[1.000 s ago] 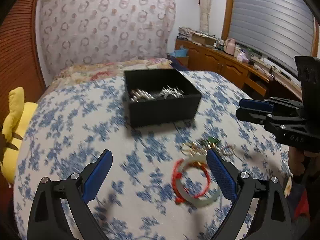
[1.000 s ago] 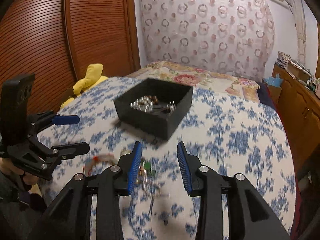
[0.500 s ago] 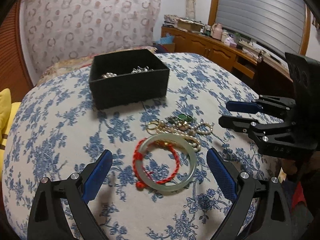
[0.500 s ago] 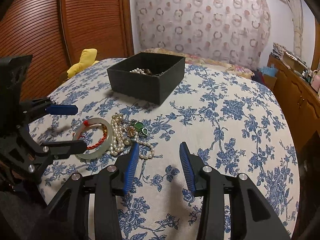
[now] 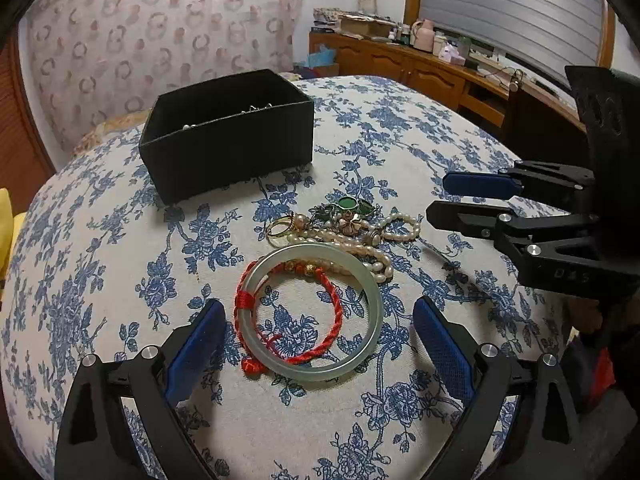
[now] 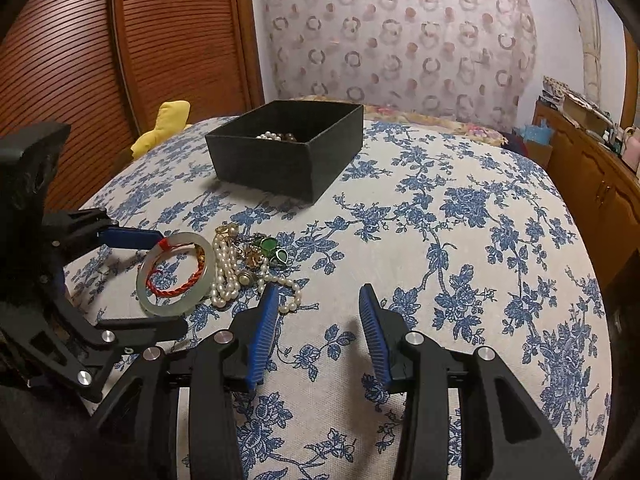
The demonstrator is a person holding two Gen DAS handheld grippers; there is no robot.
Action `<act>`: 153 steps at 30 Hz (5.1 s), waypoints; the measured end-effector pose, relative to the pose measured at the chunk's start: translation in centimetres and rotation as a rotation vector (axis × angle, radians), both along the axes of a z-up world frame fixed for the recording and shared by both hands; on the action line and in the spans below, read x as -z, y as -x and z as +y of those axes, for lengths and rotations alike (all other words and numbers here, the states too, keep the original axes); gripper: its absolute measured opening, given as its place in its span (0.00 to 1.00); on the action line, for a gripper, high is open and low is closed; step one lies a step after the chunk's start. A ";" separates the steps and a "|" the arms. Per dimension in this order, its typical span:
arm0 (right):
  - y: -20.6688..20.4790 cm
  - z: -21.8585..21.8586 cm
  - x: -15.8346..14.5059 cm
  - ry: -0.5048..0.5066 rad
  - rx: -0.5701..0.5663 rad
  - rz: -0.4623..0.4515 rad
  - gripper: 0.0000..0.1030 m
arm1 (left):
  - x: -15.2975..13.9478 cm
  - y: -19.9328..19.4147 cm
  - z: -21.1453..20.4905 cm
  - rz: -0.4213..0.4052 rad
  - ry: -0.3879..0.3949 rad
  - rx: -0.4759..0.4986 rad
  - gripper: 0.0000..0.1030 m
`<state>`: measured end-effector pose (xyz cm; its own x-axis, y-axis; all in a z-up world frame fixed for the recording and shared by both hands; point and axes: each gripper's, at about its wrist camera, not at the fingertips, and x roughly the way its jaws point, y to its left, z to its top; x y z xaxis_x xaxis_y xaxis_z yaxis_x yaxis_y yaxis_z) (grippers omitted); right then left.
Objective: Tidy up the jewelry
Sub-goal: 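Lower the left tool around the jade bangle with red string, then close the left tool on the jade bangle while the right tool grasps the red string bracelet, then carry the jade bangle and red bracelet into the black box and open both tools, then withdraw both open tools from the box toward the remaining jewelry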
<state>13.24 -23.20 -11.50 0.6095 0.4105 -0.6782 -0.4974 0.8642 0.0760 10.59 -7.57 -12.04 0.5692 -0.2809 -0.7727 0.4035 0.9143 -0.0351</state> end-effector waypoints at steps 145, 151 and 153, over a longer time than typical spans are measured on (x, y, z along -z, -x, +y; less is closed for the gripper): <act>-13.2 2.9 -6.9 -0.063 -0.086 -0.117 0.30 | -6.7 -13.5 4.8 -0.166 0.004 -0.150 0.84; -9.5 2.3 -6.7 -0.052 -0.090 -0.113 0.30 | -6.5 -10.1 5.9 -0.168 0.032 -0.179 0.87; -7.9 2.2 -6.0 -0.039 -0.095 -0.101 0.30 | -6.2 -8.9 6.1 -0.162 0.042 -0.189 0.88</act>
<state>21.18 -20.95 -5.50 0.6306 0.4947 -0.5981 -0.5840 0.8099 0.0542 19.46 -1.45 -5.87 0.7302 -0.1876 -0.6570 0.2292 0.9731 -0.0232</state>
